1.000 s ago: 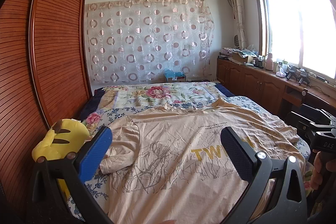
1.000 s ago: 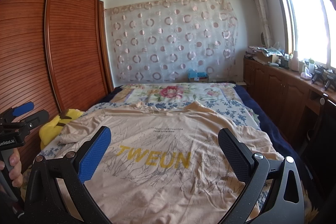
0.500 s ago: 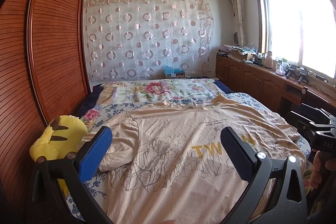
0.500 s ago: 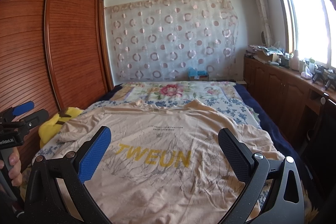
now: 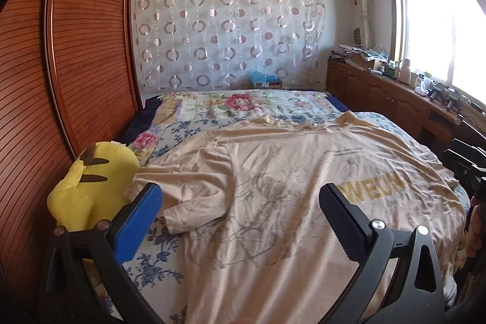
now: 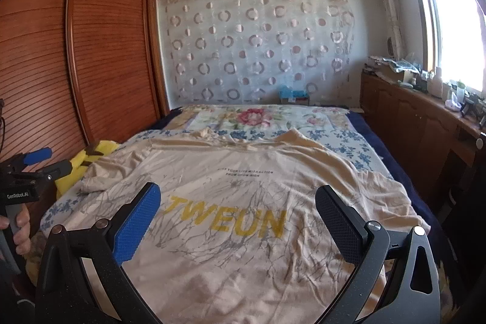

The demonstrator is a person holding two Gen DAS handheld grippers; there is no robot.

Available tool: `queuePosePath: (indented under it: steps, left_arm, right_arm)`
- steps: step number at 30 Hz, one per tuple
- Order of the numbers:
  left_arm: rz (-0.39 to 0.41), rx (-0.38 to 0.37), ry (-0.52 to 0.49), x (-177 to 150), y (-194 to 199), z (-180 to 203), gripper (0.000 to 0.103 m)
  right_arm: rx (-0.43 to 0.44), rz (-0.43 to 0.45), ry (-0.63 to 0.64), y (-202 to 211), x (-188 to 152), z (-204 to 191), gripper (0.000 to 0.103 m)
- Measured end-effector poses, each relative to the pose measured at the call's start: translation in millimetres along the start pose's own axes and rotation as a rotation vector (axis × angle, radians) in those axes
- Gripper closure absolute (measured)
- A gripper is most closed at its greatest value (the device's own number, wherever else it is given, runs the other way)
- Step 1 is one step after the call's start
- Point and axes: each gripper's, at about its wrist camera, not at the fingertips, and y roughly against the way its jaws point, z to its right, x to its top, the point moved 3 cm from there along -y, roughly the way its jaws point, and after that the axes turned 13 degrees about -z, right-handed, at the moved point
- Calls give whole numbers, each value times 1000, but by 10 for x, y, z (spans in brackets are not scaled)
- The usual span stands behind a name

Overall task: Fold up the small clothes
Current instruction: 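Grasp the sleeve of the beige T-shirt with the left gripper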

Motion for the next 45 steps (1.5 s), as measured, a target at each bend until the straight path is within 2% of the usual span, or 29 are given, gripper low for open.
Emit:
queuePosePath:
  steps: [7, 13, 19, 22, 23, 24, 27, 32, 34, 36, 39, 43, 45]
  left_arm:
    - [-41, 54, 36, -65, -187, -466, 0]
    - [-91, 68, 64, -68, -367, -844, 0]
    - [-177, 18, 94, -9, -737, -1191, 2]
    - [-231, -27, 115, 19, -963, -1355, 10]
    - [-259, -48, 130, 25, -1071, -1419, 15]
    - [-278, -60, 142, 25, -1132, -1459, 25]
    - [-351, -77, 189, 7, -1362, -1598, 39]
    - [-403, -101, 216, -22, -1557, -1689, 47]
    - [-403, -119, 211, 3, -1560, -1669, 60]
    - [-395, -107, 199, 32, -1527, -1649, 85]
    - [-388, -28, 129, 66, -1479, -1586, 100]
    - [-340, 14, 68, 175, -1311, -1526, 101]
    - [-306, 8, 53, 282, -1169, -1468, 101]
  right_arm:
    - [32, -45, 49, -288, -3, -77, 0]
    - [65, -97, 100, -546, -14, -183, 0]
    - [91, -174, 138, -843, -97, -319, 0]
    - [101, -208, 155, -918, -137, -372, 0]
    - [103, -213, 163, -930, -146, -390, 0]
    - [107, -219, 171, -939, -150, -407, 0]
    - [118, -230, 188, -961, -116, -449, 0]
    - [124, -247, 220, -1041, -45, -543, 0]
    - [137, -249, 230, -1066, -4, -585, 0]
    - [142, -252, 241, -1096, 15, -634, 0]
    - [151, -261, 246, -1113, -15, -680, 0]
    - [144, -272, 249, -1144, -71, -676, 0]
    - [138, -274, 243, -1161, -89, -644, 0]
